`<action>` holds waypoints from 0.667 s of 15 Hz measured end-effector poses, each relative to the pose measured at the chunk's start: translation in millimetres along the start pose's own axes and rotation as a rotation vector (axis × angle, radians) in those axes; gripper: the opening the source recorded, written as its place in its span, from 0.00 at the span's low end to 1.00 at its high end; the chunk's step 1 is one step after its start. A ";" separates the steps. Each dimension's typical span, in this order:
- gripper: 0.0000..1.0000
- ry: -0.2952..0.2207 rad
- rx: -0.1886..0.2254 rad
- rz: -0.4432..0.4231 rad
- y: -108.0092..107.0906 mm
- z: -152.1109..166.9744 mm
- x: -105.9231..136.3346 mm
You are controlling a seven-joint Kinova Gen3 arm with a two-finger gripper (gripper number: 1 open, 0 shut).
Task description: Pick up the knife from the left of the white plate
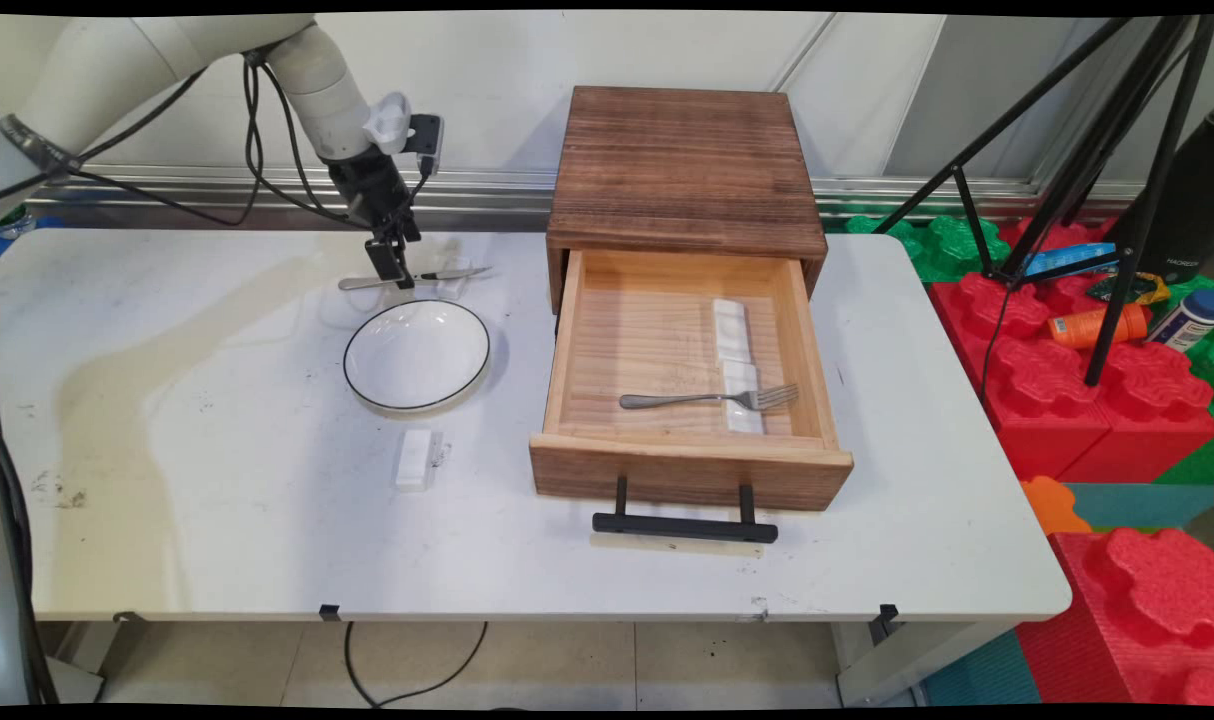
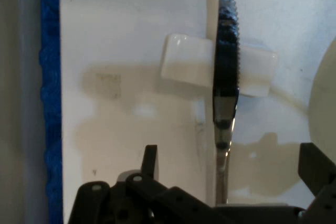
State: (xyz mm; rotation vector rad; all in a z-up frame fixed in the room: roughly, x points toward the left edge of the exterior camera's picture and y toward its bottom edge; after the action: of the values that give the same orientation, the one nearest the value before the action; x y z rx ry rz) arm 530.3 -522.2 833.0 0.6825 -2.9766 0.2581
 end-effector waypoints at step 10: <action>0.00 -0.001 -0.054 0.061 -7.4 15.0 7.8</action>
State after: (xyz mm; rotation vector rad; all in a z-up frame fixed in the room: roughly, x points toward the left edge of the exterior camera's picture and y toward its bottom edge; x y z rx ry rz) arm 526.0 -534.8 820.3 0.5876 -2.9968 0.1798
